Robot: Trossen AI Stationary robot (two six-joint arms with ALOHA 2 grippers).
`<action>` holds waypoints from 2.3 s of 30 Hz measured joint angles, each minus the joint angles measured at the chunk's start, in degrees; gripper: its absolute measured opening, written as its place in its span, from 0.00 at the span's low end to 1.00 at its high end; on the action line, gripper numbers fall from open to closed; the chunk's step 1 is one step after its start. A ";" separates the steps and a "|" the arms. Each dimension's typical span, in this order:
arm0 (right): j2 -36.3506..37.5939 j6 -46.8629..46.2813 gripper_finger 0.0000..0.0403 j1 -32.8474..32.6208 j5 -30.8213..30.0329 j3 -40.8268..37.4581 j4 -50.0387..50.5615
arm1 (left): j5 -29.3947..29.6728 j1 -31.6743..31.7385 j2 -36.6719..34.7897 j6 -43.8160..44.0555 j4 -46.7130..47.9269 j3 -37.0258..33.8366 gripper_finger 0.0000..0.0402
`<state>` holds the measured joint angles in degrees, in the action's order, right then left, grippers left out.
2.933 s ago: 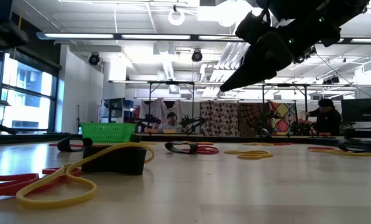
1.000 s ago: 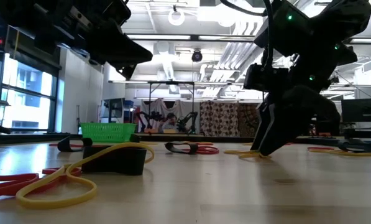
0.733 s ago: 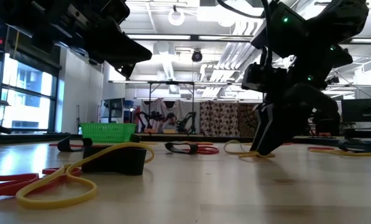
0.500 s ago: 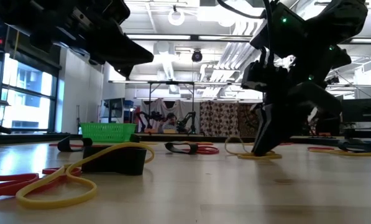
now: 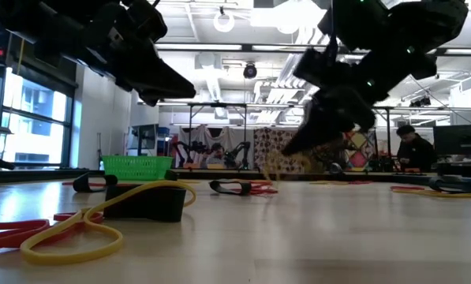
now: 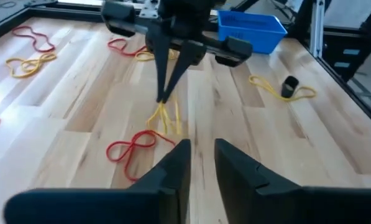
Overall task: Sort rubber bands into baskets
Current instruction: Put the yellow rubber band into the red bin
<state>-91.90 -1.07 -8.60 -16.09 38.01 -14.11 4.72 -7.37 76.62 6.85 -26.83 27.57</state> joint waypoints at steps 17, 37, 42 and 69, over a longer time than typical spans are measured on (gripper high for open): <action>0.00 5.17 0.00 -0.01 -2.87 0.12 -14.49 | 6.78 -2.45 7.10 -0.61 -6.09 3.68 0.40; 0.00 6.12 0.00 -0.15 -2.77 0.17 -15.33 | 19.30 -2.41 22.97 -7.56 -3.92 15.19 0.44; 0.00 6.24 0.00 -0.17 -2.37 0.17 -15.38 | 17.98 -2.36 22.91 -7.56 -3.14 15.19 0.33; 0.09 6.07 0.38 -0.17 -8.16 0.17 -16.24 | 21.97 4.43 6.21 -6.86 18.83 15.17 0.00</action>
<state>-91.81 5.00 -8.78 -24.25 38.17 -30.35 26.68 -2.94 82.83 -0.01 -8.00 42.74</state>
